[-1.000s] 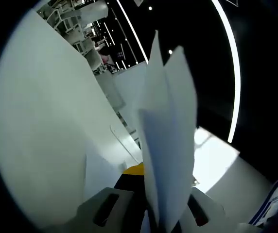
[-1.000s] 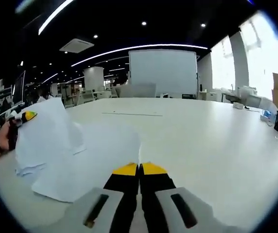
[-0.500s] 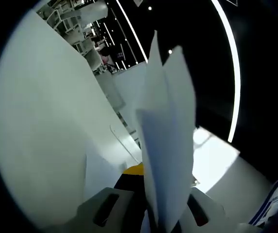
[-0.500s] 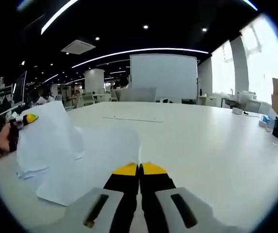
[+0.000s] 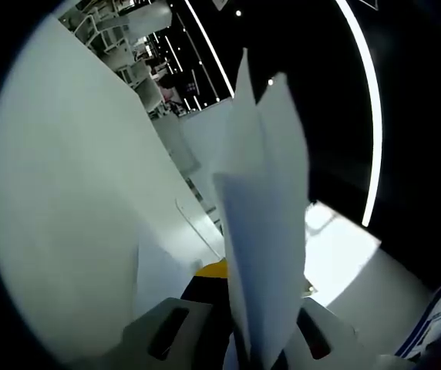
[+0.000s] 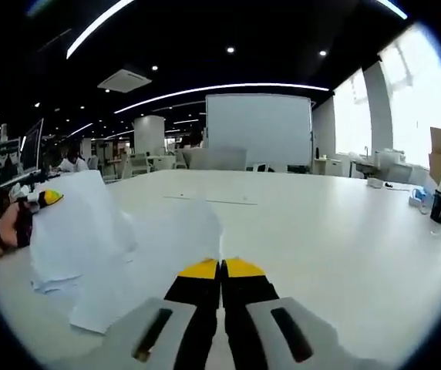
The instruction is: Organize the stack of printing papers by aligning and flattening the scattered papers on the table
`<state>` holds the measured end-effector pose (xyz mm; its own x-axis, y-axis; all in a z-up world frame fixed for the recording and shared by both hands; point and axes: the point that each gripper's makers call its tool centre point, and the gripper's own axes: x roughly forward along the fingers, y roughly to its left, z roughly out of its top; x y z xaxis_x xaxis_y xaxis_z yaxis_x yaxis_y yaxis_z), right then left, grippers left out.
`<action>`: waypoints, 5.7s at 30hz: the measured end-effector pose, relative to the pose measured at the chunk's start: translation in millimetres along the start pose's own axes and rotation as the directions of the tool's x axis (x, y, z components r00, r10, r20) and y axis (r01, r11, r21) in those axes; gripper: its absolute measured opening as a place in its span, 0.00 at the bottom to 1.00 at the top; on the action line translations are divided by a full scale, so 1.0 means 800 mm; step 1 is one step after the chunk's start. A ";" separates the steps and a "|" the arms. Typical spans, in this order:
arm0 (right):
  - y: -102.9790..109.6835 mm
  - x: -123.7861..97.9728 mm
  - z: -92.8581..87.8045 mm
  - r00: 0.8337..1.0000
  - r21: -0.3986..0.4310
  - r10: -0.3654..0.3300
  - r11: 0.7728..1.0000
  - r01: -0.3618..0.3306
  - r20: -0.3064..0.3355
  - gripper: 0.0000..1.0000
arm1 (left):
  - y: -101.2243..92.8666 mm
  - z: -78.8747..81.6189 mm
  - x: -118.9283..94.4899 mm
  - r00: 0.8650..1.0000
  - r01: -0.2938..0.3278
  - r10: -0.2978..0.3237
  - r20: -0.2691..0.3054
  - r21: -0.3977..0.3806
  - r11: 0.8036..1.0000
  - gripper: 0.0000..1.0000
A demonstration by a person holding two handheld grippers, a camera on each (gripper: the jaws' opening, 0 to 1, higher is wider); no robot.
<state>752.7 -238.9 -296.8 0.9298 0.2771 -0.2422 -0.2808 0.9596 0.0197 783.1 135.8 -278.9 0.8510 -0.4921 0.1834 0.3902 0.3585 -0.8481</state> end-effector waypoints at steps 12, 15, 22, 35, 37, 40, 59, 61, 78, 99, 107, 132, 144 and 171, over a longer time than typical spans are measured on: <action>0.000 -0.009 0.015 0.999 0.005 -0.004 1.000 0.003 0.035 0.00 | -0.001 -0.001 0.000 1.000 0.000 0.000 0.000 0.001 1.000 0.06; 0.002 -0.010 0.020 0.999 0.003 -0.003 1.000 0.002 0.043 0.00 | -0.001 -0.001 0.000 1.000 0.001 -0.001 0.000 0.000 1.000 0.06; 0.006 -0.015 0.030 0.998 0.000 0.001 1.000 -0.001 0.063 0.00 | 0.001 0.000 0.000 1.000 0.001 -0.001 0.000 0.001 1.000 0.06; 0.007 -0.025 0.052 0.995 -0.011 -0.001 1.000 0.003 0.103 0.00 | 0.001 0.000 0.000 1.000 0.001 -0.001 0.000 0.003 1.000 0.06; 0.008 -0.027 0.055 0.994 -0.012 0.000 1.000 0.002 0.110 0.00 | 0.001 0.000 0.000 1.000 0.001 -0.001 0.000 0.003 1.000 0.06; 0.009 -0.027 0.056 0.994 -0.015 0.002 1.000 0.000 0.111 0.00 | 0.000 0.000 0.000 1.000 0.001 -0.001 0.000 0.003 1.000 0.06; 0.011 -0.023 0.052 0.994 -0.013 0.008 1.000 -0.006 0.111 0.00 | -0.001 -0.001 -0.001 1.000 0.001 -0.001 0.000 0.005 1.000 0.06; 0.011 -0.023 0.051 0.994 -0.012 0.009 1.000 -0.008 0.109 0.00 | -0.001 -0.001 -0.001 1.000 0.001 -0.001 0.000 0.005 1.000 0.06; 0.016 -0.027 0.066 0.991 -0.024 0.020 1.000 -0.017 0.130 0.00 | 0.000 0.000 -0.001 1.000 -0.001 0.001 0.000 0.008 1.000 0.06; 0.030 -0.028 0.089 0.986 -0.035 0.045 0.999 -0.040 0.162 0.00 | 0.002 0.001 0.000 1.000 -0.002 0.002 0.000 0.008 1.000 0.07; 0.038 -0.029 0.101 0.981 -0.037 0.061 0.998 -0.055 0.182 0.00 | 0.000 0.000 0.000 1.000 -0.001 0.001 0.000 0.009 1.000 0.07; 0.098 -0.035 0.158 0.943 0.024 0.217 0.973 -0.230 0.252 0.00 | -0.007 -0.005 0.000 1.000 -0.002 0.002 -0.001 0.014 1.000 0.07; 0.124 -0.039 0.174 0.926 0.017 0.277 0.956 -0.291 0.257 0.00 | -0.007 -0.004 0.000 1.000 -0.002 0.002 -0.001 0.015 1.000 0.07; 0.184 -0.064 0.224 0.842 0.016 0.438 0.885 -0.466 0.314 0.00 | -0.003 -0.003 0.002 1.000 -0.003 0.003 -0.003 0.018 1.000 0.07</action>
<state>706.2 -103.0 -107.8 0.7351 0.6691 0.1095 -0.6777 0.7208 0.1457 782.7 132.7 -277.8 0.8509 -0.4936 0.1796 0.3940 0.3737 -0.8397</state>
